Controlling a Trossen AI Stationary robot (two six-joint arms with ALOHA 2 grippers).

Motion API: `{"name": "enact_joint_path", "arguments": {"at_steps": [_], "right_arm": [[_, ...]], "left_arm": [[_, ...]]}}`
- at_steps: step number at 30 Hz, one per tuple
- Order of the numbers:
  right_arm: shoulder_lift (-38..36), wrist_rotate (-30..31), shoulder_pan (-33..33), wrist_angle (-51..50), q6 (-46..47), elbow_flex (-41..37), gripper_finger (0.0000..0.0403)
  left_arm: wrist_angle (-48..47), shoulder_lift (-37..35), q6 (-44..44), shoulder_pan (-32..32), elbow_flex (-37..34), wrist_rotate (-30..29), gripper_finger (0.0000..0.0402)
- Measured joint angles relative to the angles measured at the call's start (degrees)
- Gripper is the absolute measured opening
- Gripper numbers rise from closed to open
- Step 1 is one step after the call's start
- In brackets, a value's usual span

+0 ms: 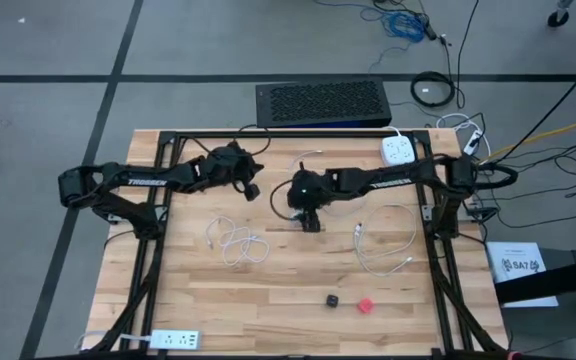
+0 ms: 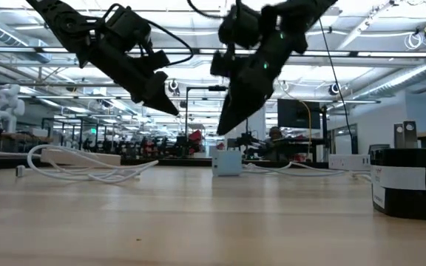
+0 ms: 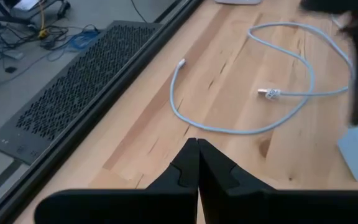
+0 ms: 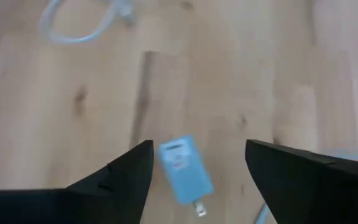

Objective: Insert USB
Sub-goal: Insert the white charger adapter into the white outlet extension

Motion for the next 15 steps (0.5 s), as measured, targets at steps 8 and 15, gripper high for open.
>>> {"name": "enact_joint_path", "arguments": {"at_steps": [8,15], "right_arm": [[0.5,-0.2,0.8,-5.7,-6.0,3.2,0.0243],[4.6,-0.7,1.2,-7.9,-5.5,3.2,0.0202]], "left_arm": [[-2.3,0.0,-0.2,-0.4,0.0,0.0,0.0002],[-2.2,0.0,-0.3,-1.2,0.0,0.0,0.0002]]}}
